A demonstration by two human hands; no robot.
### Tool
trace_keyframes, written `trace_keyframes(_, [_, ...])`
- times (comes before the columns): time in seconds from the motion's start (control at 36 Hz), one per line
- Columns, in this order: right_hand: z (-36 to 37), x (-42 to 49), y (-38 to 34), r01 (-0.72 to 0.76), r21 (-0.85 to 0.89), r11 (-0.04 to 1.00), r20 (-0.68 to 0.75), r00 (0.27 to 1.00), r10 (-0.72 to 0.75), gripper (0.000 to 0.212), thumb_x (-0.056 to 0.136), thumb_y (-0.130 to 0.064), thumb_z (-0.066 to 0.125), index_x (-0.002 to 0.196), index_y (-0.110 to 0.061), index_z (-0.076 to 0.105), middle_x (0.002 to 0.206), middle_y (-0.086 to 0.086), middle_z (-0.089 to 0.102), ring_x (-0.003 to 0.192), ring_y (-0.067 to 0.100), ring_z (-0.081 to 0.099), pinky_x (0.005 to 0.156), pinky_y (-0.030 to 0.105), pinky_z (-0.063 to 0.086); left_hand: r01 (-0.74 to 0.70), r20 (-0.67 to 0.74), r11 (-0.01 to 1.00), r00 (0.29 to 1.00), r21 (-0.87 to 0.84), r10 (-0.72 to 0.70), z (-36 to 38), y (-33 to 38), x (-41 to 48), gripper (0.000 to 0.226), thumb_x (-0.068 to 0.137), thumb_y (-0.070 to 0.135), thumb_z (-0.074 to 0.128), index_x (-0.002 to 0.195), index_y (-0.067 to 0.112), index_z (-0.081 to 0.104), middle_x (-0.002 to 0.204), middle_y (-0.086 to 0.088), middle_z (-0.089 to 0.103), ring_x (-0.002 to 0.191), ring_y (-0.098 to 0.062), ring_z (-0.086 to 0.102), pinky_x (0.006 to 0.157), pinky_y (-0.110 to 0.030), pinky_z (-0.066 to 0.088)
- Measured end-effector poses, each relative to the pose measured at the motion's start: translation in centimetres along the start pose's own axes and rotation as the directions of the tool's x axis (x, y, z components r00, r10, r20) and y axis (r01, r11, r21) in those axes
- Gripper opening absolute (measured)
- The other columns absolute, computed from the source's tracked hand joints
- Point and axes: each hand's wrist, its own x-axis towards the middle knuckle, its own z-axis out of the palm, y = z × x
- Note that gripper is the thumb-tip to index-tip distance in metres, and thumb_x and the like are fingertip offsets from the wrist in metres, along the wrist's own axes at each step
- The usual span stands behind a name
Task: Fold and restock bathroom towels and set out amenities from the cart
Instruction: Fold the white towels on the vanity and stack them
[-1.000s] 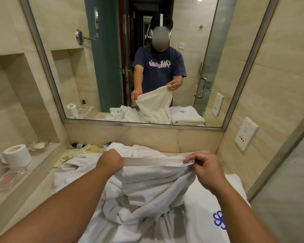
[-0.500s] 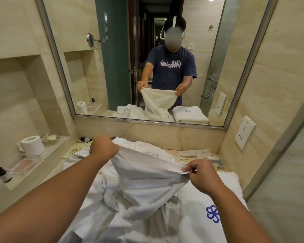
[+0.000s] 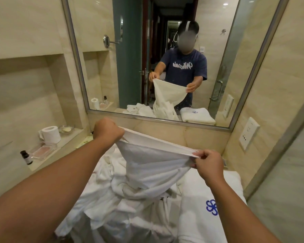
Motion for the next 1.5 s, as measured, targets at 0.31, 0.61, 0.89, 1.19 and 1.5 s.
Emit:
trace_keyframes(0.31, [-0.7, -5.4, -6.6, 0.111, 0.243, 0.964, -0.275, 0.961, -0.042, 0.034, 0.085, 0.008, 0.06, 0.088, -0.026, 0.06, 0.094, 0.004, 0.067, 0.091, 0.03, 0.067, 0.076, 0.052, 0.063, -0.201, -0.11, 0.964, 0.977, -0.173, 0.184, -6.0, -1.3, -4.0, 0.016, 0.081, 0.006, 0.065, 0.09, 0.016, 0.055, 0.079, -0.002, 0.054, 0.076, -0.025, 0.056, 0.065, -0.038, 0.052])
trace_keyframes(0.61, [-0.4, -18.4, -10.9, 0.133, 0.342, 0.93, -0.386, 0.922, 0.01, 0.023, 0.096, 0.0, 0.054, 0.092, -0.02, 0.065, 0.095, 0.005, 0.068, 0.092, 0.023, 0.066, 0.082, 0.044, 0.064, -0.191, 0.089, 0.977, 0.976, -0.091, 0.199, -13.3, -7.5, -8.2, 0.011, 0.083, 0.006, 0.058, 0.078, 0.005, 0.068, 0.075, -0.01, 0.065, 0.066, -0.027, 0.062, 0.052, -0.03, 0.044])
trace_keyframes(0.89, [-5.0, -27.6, -13.1, 0.17, 0.531, 0.83, -0.388, 0.92, 0.06, 0.025, 0.085, -0.003, 0.047, 0.087, -0.021, 0.064, 0.096, 0.013, 0.068, 0.092, 0.03, 0.065, 0.066, 0.045, 0.064, -0.352, 0.061, 0.92, 0.928, -0.172, 0.367, -19.1, -9.7, -17.3, 0.018, 0.092, 0.006, 0.044, 0.076, 0.013, 0.051, 0.083, -0.012, 0.058, 0.072, -0.025, 0.05, 0.06, -0.035, 0.038])
trace_keyframes(1.19, [-14.3, -35.7, -11.7, 0.182, 0.547, 0.817, -0.409, 0.91, 0.071, 0.027, 0.094, 0.001, 0.047, 0.086, -0.021, 0.06, 0.086, 0.001, 0.065, 0.08, 0.015, 0.056, 0.084, 0.048, 0.059, -0.149, 0.011, 0.803, 0.982, -0.576, 0.19, -22.2, -8.8, -31.9, 0.026, 0.092, 0.005, 0.029, 0.09, 0.008, 0.054, 0.097, -0.017, 0.06, 0.079, -0.04, 0.068, 0.043, -0.041, 0.059])
trace_keyframes(1.5, [-19.6, -42.4, -11.2, 0.219, 0.551, 0.805, -0.374, 0.927, 0.004, 0.016, 0.091, -0.011, 0.054, 0.087, -0.023, 0.066, 0.084, 0.001, 0.069, 0.079, 0.017, 0.061, 0.081, 0.056, 0.059, -0.183, -0.174, 0.81, 0.979, -0.557, 0.101, -25.9, -9.2, -40.6, 0.024, 0.08, 0.001, 0.033, 0.085, 0.013, 0.052, 0.079, -0.001, 0.053, 0.084, -0.033, 0.057, 0.067, -0.04, 0.05])
